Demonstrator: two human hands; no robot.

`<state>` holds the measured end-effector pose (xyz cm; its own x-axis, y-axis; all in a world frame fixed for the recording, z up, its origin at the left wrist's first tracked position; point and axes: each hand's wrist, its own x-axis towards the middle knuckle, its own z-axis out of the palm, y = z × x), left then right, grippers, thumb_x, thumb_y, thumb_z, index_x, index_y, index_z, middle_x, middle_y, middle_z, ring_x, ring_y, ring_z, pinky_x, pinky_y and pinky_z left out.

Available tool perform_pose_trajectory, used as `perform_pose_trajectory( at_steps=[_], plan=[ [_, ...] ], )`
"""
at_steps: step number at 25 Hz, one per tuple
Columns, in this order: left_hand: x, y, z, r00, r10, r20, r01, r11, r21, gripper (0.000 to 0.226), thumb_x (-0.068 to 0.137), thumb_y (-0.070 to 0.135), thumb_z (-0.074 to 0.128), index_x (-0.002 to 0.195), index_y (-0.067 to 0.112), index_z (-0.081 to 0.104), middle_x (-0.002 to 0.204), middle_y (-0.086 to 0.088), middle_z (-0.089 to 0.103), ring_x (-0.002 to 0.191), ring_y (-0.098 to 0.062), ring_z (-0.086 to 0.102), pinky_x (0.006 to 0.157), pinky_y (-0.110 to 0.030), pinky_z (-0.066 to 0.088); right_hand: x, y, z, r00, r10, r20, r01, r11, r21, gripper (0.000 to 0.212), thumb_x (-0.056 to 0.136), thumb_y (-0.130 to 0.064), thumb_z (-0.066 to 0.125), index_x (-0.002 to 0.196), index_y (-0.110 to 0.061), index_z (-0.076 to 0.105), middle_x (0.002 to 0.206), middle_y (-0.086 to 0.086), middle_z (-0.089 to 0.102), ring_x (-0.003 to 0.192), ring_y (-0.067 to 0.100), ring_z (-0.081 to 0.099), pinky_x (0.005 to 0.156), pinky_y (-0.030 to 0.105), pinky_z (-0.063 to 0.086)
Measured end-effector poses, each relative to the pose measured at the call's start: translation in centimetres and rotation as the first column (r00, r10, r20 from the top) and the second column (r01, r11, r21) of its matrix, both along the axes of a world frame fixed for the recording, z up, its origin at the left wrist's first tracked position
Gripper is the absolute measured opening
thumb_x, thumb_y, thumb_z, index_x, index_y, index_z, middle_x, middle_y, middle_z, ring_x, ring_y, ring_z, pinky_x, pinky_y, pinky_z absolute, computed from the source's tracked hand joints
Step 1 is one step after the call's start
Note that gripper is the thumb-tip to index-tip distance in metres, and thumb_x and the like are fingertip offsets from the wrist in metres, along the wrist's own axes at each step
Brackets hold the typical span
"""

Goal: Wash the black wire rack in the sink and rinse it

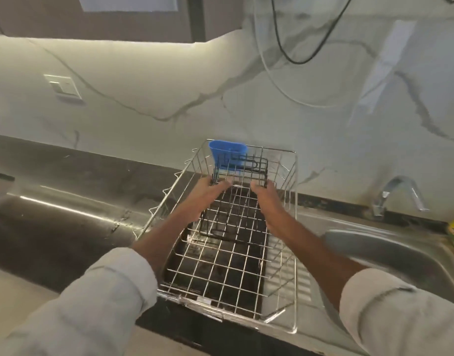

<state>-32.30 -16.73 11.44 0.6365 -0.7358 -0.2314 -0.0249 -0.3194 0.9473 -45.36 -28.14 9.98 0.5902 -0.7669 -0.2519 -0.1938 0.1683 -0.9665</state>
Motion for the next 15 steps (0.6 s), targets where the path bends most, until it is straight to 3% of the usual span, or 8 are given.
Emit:
perform_pose_trajectory(
  at_steps=[2,4,15],
  plan=[
    [1.6,-0.3,-2.9,0.999,-0.031,-0.024,0.032,0.999,0.043,0.104,0.094,0.064,0.069,0.168,0.010,0.020,0.173,-0.013,0.028,0.156,-0.033,0.034,0.123,-0.054,0.033,1.3,-0.1,-1.9,0.999,-0.011,-0.048,0.014,0.999,0.047,0.077,0.107,-0.034,0.054,0.166,-0.021,0.007,0.173,0.010,0.012,0.156,0.034,0.021,0.122,0.052,0.023],
    [2.4,-0.5,-5.0,0.998,-0.033,-0.052,0.038,0.995,0.095,0.103,0.098,0.062,0.066,0.169,0.009,0.014,0.175,-0.016,0.021,0.158,-0.036,0.030,0.125,-0.056,0.031,2.2,-0.5,-3.5,0.996,-0.031,-0.089,0.038,0.996,0.079,0.077,0.107,-0.033,0.054,0.166,-0.020,0.007,0.172,0.011,0.013,0.155,0.033,0.022,0.123,0.051,0.023],
    [3.7,-0.1,-10.3,0.997,-0.069,0.032,0.060,0.973,0.221,0.091,0.105,0.059,0.054,0.170,0.012,0.013,0.176,-0.013,0.021,0.160,-0.034,0.027,0.125,-0.054,0.029,3.5,1.0,-9.2,0.969,-0.059,-0.240,0.106,0.976,0.190,0.073,0.110,-0.034,0.046,0.166,-0.019,0.002,0.172,0.011,0.016,0.155,0.034,0.024,0.123,0.050,0.023]
  ],
)
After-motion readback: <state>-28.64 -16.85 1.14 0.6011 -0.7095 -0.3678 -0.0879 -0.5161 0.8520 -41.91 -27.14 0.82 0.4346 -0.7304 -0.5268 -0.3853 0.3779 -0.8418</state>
